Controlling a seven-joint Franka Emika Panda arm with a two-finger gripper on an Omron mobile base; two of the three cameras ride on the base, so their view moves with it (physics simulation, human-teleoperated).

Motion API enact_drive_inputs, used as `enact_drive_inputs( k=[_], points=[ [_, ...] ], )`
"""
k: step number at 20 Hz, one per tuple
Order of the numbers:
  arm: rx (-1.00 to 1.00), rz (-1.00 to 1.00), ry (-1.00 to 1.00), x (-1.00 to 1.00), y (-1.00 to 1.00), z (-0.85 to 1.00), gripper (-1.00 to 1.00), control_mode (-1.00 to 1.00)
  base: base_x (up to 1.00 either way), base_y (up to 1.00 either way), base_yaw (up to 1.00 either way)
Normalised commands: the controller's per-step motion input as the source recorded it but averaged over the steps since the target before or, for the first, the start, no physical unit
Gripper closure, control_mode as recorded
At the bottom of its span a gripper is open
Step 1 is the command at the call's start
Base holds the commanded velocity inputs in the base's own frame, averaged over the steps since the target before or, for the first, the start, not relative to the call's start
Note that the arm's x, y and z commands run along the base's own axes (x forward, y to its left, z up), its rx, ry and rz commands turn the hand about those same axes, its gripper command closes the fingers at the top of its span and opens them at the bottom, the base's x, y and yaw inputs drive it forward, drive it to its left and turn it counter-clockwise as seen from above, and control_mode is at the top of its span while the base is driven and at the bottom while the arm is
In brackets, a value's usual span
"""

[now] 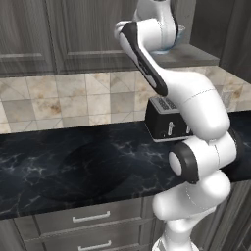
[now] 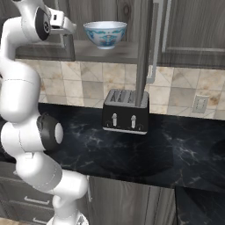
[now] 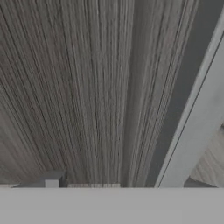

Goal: Move the bowls from the cabinet to the plates on the dining table.

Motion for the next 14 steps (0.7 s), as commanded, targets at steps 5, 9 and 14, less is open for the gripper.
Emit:
enact_drive_inputs(
  k=[5,9,14],
  points=[
    [0.0,0.0,0.0,0.14,0.09,-0.03,1.0,-1.0,0.0,0.0,0.0],
    [0.0,0.0,0.0,0.03,0.14,0.0,1.0,-1.0,0.0,0.0,0.0],
    [0.01,0.0,-0.01,-0.14,0.35,0.0,1.0,-1.0,0.0,0.0,0.0]
  ],
)
